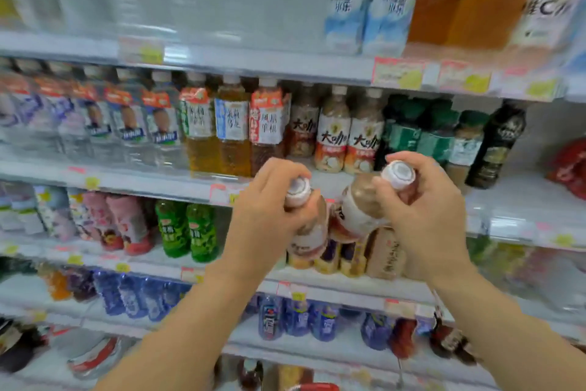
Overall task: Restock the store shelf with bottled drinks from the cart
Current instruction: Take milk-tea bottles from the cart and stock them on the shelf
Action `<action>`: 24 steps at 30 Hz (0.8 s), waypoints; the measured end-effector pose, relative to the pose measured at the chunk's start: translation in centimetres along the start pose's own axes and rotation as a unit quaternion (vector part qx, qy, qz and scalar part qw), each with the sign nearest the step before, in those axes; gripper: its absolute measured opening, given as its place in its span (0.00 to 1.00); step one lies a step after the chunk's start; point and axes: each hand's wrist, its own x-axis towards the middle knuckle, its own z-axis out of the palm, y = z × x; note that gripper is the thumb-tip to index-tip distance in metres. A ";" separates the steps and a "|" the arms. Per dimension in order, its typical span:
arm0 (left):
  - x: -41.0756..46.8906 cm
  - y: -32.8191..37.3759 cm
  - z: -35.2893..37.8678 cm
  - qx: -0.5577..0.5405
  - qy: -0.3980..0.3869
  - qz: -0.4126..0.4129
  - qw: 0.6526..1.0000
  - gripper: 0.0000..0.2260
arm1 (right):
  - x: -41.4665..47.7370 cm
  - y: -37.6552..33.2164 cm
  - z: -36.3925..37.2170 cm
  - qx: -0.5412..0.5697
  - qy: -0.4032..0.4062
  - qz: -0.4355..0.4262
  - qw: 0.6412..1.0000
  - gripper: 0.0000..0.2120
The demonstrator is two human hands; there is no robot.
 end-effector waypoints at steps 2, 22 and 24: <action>2.5 0.5 0.8 0.007 0.015 0.038 0.999 0.09 | 2.0 -0.5 -0.8 0.001 0.030 -0.024 0.999 0.11; 10.1 -5.2 7.4 0.074 -0.055 0.041 0.995 0.08 | 10.5 5.0 1.9 -0.040 0.047 -0.001 0.998 0.13; 10.8 -5.8 8.2 0.072 -0.049 -0.021 0.996 0.10 | 11.0 5.7 2.5 -0.032 0.052 0.024 0.998 0.13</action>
